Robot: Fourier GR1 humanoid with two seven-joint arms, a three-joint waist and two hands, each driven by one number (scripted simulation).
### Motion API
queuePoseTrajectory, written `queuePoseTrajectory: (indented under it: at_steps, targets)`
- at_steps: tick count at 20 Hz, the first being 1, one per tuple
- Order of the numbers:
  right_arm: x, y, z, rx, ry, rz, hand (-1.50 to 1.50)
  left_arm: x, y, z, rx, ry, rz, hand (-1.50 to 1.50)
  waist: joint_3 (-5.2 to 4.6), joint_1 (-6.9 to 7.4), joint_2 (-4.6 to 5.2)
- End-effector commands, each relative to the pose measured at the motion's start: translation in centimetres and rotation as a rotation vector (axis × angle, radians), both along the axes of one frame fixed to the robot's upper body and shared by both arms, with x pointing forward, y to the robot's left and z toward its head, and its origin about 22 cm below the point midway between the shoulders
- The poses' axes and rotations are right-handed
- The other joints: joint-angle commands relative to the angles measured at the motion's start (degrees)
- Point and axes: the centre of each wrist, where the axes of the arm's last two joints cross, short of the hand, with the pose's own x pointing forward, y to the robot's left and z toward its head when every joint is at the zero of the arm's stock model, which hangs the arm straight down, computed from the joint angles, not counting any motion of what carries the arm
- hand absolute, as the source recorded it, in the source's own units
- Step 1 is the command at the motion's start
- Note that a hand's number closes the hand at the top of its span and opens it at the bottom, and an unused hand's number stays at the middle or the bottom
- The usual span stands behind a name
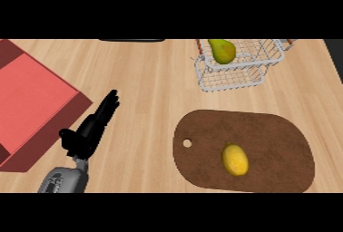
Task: Pick the pear from the cutting board and place it in the tiered basket
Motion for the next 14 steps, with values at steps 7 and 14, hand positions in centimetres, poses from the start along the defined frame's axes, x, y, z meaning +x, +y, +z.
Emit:
queuePoseTrajectory:
  at_steps: [7, 14]
  targets:
    - [-3.9, -13.9, 1.8, 0.181, -0.262, -0.354, -1.50, -0.3, -0.3, -0.2, 0.003, -0.002, 0.001, 0.00, 0.14, 0.80, 0.55]
    - [-9.8, -24.4, 0.3, 0.220, -0.277, -0.364, -1.50, -0.2, -1.3, -1.0, -0.011, 0.019, -0.025, 0.00, 0.24, 0.73, 0.97]
